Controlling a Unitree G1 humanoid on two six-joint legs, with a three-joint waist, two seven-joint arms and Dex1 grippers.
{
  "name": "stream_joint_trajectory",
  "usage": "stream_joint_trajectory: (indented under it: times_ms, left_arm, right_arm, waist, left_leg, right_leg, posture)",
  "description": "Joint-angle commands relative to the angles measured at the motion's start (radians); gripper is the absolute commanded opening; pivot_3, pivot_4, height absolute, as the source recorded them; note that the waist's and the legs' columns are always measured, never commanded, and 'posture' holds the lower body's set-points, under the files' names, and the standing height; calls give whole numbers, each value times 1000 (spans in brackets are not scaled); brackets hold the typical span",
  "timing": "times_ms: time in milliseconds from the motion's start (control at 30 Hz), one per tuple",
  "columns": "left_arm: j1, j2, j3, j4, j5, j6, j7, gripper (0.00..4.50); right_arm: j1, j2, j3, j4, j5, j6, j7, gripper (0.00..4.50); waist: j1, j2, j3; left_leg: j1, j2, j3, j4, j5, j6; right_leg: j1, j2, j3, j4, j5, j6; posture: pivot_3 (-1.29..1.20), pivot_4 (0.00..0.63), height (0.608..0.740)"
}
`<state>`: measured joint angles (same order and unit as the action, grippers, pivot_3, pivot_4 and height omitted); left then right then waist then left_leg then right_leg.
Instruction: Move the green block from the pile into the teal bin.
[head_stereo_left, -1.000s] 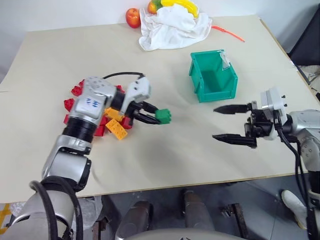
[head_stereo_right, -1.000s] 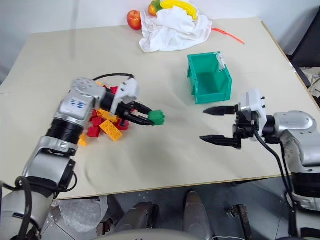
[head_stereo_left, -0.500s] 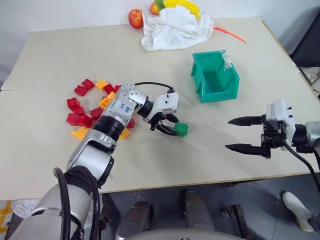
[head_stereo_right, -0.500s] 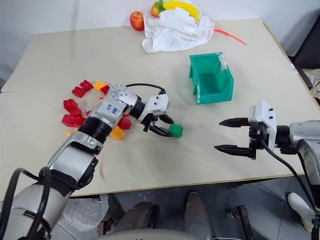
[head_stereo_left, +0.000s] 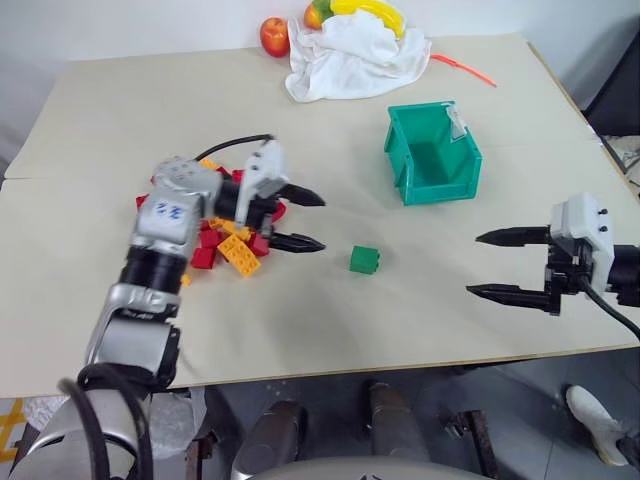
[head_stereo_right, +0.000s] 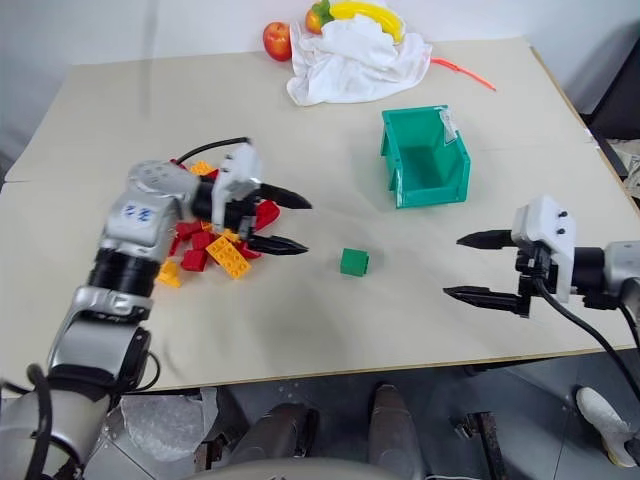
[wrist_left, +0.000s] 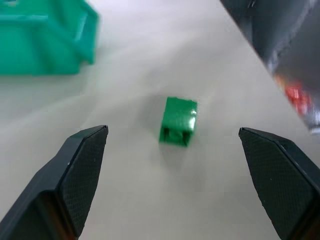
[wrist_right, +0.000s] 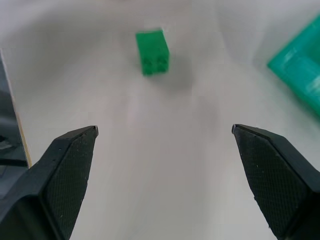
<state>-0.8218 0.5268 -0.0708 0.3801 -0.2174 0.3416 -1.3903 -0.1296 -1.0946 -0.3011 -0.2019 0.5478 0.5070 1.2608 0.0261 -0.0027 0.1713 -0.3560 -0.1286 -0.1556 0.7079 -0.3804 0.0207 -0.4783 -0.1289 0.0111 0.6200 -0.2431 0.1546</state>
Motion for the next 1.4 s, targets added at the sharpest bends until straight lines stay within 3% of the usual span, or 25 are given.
stream_joint_trajectory:
  times_ms: [33, 167, 267, 533, 800, 967, 1100, 1300, 1400]
  left_arm:
    - [48, 32, 50, -103, -66, 33, 15, 4453]
    - [156, 68, 131, -210, -147, 71, 50, 4453]
    - [211, 76, 192, -256, -212, 83, 69, 4453]
    - [360, 101, 283, -303, -284, -66, 45, 4453]
    - [471, 101, 308, -351, -327, -122, 56, 4453]
    - [488, 95, 299, -392, -340, -110, 88, 4453]
    - [494, 98, 294, -407, -347, -106, 100, 4500]
    - [497, 102, 298, -424, -365, -95, 124, 4500]
    - [494, 93, 290, -436, -362, -88, 157, 4500]
  right_arm:
    - [38, -40, -83, -51, -1, 23, -9, 4500]
    - [96, -63, -146, -113, 30, 82, -6, 4500]
    - [51, -40, -96, -176, 51, 128, -67, 4500]
    - [-215, 145, 264, -201, -39, 209, -274, 4500]
    - [-458, 388, 555, 86, -244, 84, -302, 4500]
    - [-500, 474, 642, 194, -305, 24, -264, 4500]
    - [-499, 495, 644, 206, -326, -13, -241, 3649]
    - [-479, 494, 586, 120, -310, 3, -259, 1590]
    - [-452, 492, 550, 71, -307, 27, -287, 1532]
  waist:
    - [7, 0, 0]
    - [10, 0, 0]
    - [8, 0, 0]
    - [-3, 0, 0]
    - [-4, 0, 0]
    - [-5, 0, 0]
    - [-9, 0, 0]
    - [-23, 0, 0]
    - [-27, 0, 0]
  left_leg:
    - [0, 0, 0, 1, 0, 0]
    - [0, 0, -1, 2, 0, 0]
    - [0, 0, 0, 2, 0, 0]
    - [3, 4, 2, 2, 0, -2]
    - [2, 3, 2, 2, 0, -2]
    - [1, 3, 1, 1, 0, -2]
    - [1, 3, 1, 0, 0, -1]
    - [1, 4, 1, -1, 0, -2]
    - [1, 4, 1, -1, 0, -1]
  right_leg:
    - [0, 0, 0, 0, 0, 0]
    - [1, 0, -1, 0, 1, 0]
    - [1, 0, 0, 0, 1, 0]
    - [2, 0, 1, -4, 3, -4]
    - [2, 2, -1, -7, 5, -4]
    - [2, 2, -2, -7, 6, -4]
    - [2, 2, -2, -7, 6, -4]
    - [2, 3, -2, -7, 6, -4]
    - [2, 3, -2, -6, 6, -4]
  posture:
    - [0, 150, 740]
    - [0, 150, 740]
    - [0, 150, 740]
    - [0, 150, 740]
    - [0, 150, 740]
    - [0, 150, 740]
    - [0, 150, 740]
    - [0, 150, 740]
    - [0, 150, 740]
